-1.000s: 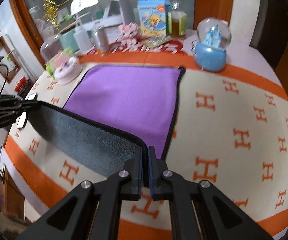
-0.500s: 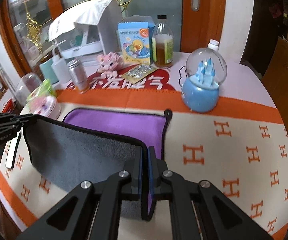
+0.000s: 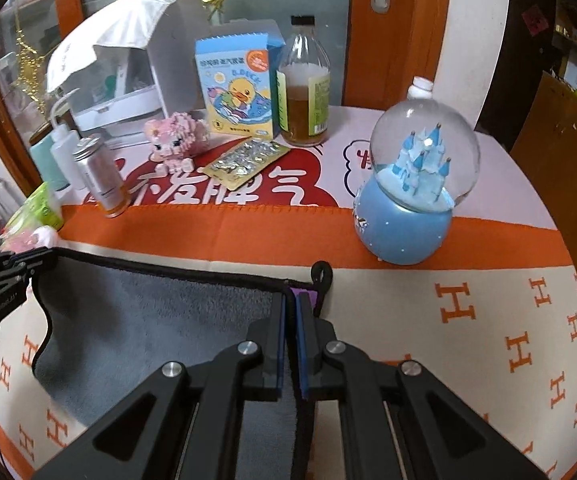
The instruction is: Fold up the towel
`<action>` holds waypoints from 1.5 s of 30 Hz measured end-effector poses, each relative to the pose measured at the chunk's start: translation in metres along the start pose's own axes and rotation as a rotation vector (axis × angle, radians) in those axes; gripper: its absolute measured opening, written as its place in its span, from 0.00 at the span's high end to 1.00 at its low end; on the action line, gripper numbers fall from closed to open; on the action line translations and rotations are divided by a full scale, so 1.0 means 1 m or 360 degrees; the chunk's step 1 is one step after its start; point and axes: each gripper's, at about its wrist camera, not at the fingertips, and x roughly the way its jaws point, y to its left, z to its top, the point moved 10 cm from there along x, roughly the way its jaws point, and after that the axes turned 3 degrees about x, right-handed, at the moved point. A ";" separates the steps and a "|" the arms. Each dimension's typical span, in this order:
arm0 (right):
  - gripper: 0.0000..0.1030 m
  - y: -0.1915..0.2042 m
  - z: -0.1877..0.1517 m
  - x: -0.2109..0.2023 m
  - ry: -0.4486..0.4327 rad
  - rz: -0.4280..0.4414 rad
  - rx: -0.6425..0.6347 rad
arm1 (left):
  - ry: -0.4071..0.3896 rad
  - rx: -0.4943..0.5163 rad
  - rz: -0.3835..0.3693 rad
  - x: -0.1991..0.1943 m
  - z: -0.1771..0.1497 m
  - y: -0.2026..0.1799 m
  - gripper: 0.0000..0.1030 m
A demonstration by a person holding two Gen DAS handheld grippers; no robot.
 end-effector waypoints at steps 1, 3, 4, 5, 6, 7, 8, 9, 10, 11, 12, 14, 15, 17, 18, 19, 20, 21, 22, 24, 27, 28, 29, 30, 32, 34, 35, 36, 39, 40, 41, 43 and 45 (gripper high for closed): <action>0.95 0.000 0.000 0.005 0.0010 -0.0003 0.0004 | 0.0003 0.0001 0.0008 0.003 0.000 0.000 0.95; 0.95 -0.001 -0.001 0.015 0.0030 -0.0022 0.0005 | 0.0014 0.0004 0.0023 0.012 0.000 -0.002 0.95; 0.95 -0.001 -0.002 0.019 0.0037 -0.0026 0.0006 | 0.0020 0.0005 0.0034 0.016 0.000 -0.003 0.95; 0.95 -0.001 -0.003 0.024 0.0050 -0.0033 0.0006 | 0.0026 0.0006 0.0042 0.021 0.000 -0.004 0.95; 0.95 -0.001 -0.004 0.027 0.0057 -0.0038 0.0006 | 0.0029 0.0006 0.0047 0.024 -0.001 -0.005 0.95; 0.95 0.000 -0.005 0.030 0.0064 -0.0043 0.0005 | 0.0034 0.0010 0.0056 0.028 -0.001 -0.007 0.94; 0.95 -0.001 -0.007 0.035 0.0074 -0.0050 0.0006 | 0.0037 0.0012 0.0060 0.031 -0.001 -0.008 0.94; 0.95 -0.001 -0.008 0.037 0.0081 -0.0052 0.0009 | 0.0042 0.0011 0.0066 0.034 -0.001 -0.008 0.94; 0.95 -0.002 -0.009 0.040 0.0090 -0.0053 0.0013 | 0.0044 0.0013 0.0072 0.037 -0.001 -0.009 0.94; 0.95 -0.003 -0.011 0.043 0.0100 -0.0054 0.0019 | 0.0043 0.0017 0.0080 0.038 -0.001 -0.010 0.94; 0.95 -0.003 -0.012 0.046 0.0108 -0.0055 0.0026 | 0.0041 0.0021 0.0087 0.040 -0.001 -0.010 0.94; 0.95 -0.004 -0.014 0.050 0.0114 -0.0062 0.0025 | 0.0041 0.0024 0.0102 0.044 -0.002 -0.010 0.94; 0.95 -0.004 -0.014 0.052 0.0115 -0.0066 0.0023 | 0.0042 0.0024 0.0108 0.046 -0.002 -0.011 0.94; 0.95 -0.004 -0.014 0.055 0.0116 -0.0070 0.0021 | 0.0040 0.0025 0.0125 0.049 -0.002 -0.011 0.93; 0.95 -0.004 -0.014 0.056 0.0117 -0.0070 0.0022 | 0.0038 0.0027 0.0134 0.050 -0.002 -0.011 0.93; 0.95 -0.004 -0.014 0.057 0.0118 -0.0071 0.0024 | 0.0037 0.0034 0.0140 0.052 -0.002 -0.011 0.93; 0.95 -0.004 -0.014 0.059 0.0119 -0.0072 0.0025 | 0.0033 0.0041 0.0150 0.053 -0.002 -0.011 0.93; 0.95 -0.004 -0.014 0.060 0.0121 -0.0075 0.0024 | 0.0031 0.0047 0.0158 0.054 -0.002 -0.011 0.93; 0.95 -0.004 -0.014 0.062 0.0124 -0.0081 0.0022 | 0.0032 0.0056 0.0171 0.055 -0.003 -0.012 0.92; 0.95 -0.004 -0.015 0.065 0.0130 -0.0094 0.0012 | 0.0031 0.0063 0.0186 0.056 -0.004 -0.012 0.91; 0.95 -0.004 -0.016 0.066 0.0127 -0.0113 0.0006 | 0.0036 0.0065 0.0192 0.058 -0.004 -0.014 0.91; 0.95 -0.004 -0.016 0.066 0.0124 -0.0114 0.0007 | 0.0035 0.0065 0.0193 0.058 -0.004 -0.014 0.90; 0.95 -0.004 -0.016 0.066 0.0126 -0.0119 0.0007 | 0.0034 0.0067 0.0190 0.058 -0.004 -0.014 0.90; 0.94 -0.004 -0.016 0.066 0.0128 -0.0121 0.0009 | 0.0035 0.0068 0.0186 0.058 -0.004 -0.015 0.88; 0.93 -0.005 -0.016 0.065 0.0129 -0.0122 0.0018 | 0.0033 0.0066 0.0191 0.057 -0.004 -0.015 0.83; 0.91 -0.005 -0.015 0.063 0.0131 -0.0116 0.0028 | 0.0032 0.0059 0.0196 0.055 -0.005 -0.014 0.69; 0.90 -0.005 -0.014 0.061 0.0128 -0.0112 0.0036 | 0.0031 0.0054 0.0192 0.054 -0.005 -0.014 0.65; 0.86 -0.005 -0.014 0.059 0.0126 -0.0110 0.0040 | 0.0031 0.0050 0.0182 0.054 -0.006 -0.015 0.54; 0.75 -0.005 -0.012 0.052 0.0109 -0.0122 0.0042 | 0.0007 0.0056 0.0182 0.048 -0.006 -0.016 0.32; 0.72 -0.005 -0.012 0.050 0.0101 -0.0125 0.0040 | -0.0006 0.0070 0.0183 0.045 -0.005 -0.018 0.30; 0.71 -0.005 -0.011 0.047 0.0090 -0.0129 0.0037 | -0.0007 0.0079 0.0179 0.044 -0.006 -0.019 0.30; 0.67 -0.004 -0.010 0.041 0.0076 -0.0131 0.0036 | -0.0010 0.0084 0.0170 0.039 -0.007 -0.022 0.27; 0.67 -0.003 -0.010 0.035 0.0068 -0.0120 0.0040 | -0.0015 0.0073 0.0160 0.034 -0.007 -0.022 0.23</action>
